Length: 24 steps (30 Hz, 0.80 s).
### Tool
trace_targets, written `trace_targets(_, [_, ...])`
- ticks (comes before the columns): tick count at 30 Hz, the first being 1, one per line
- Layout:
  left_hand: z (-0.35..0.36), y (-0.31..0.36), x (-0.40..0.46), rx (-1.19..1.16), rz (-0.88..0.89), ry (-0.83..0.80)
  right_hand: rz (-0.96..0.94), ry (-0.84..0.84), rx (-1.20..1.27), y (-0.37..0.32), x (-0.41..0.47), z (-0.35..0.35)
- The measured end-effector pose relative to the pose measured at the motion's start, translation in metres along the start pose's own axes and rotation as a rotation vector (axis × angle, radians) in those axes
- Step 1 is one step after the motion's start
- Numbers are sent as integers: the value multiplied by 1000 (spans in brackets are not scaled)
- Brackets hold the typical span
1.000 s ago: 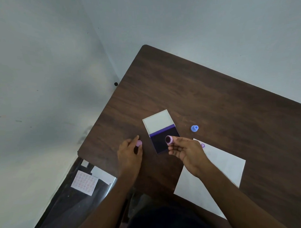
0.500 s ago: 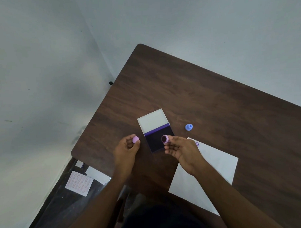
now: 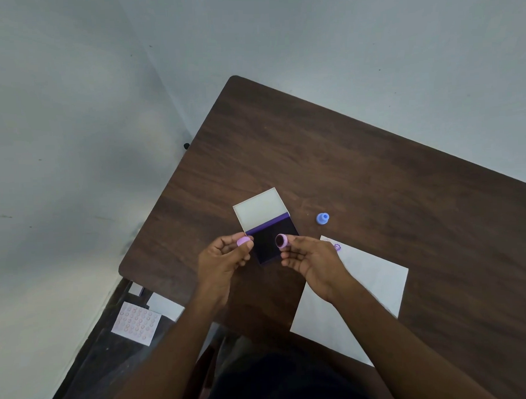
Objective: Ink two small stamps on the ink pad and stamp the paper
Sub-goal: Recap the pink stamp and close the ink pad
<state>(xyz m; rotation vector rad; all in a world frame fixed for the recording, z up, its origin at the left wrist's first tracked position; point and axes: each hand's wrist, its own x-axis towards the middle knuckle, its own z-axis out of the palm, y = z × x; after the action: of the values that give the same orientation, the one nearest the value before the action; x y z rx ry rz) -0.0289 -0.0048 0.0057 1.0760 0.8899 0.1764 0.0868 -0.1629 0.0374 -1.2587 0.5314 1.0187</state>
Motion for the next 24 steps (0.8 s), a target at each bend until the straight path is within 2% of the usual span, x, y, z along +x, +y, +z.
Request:
trace_targets(5, [-1, 1, -3, 227, 64, -43, 6, -2, 1, 4, 0, -1])
trace_targets(9, [4, 8, -2, 543, 240, -193, 7, -30, 9, 5, 0, 0])
trace_targets(11, [9, 9, -2, 628, 280, -191, 10, -33, 5, 5, 0, 2])
trace_targets(15, [18, 8, -5, 640, 302, -96, 12, -38, -3, 6, 0, 2])
trace_targets(19, [24, 5, -7, 672, 332, -115, 0, -37, -12, 8, 0, 5])
trace_targets(24, [25, 2, -9, 661, 281, -111, -12, -42, -46, 7, -1, 8])
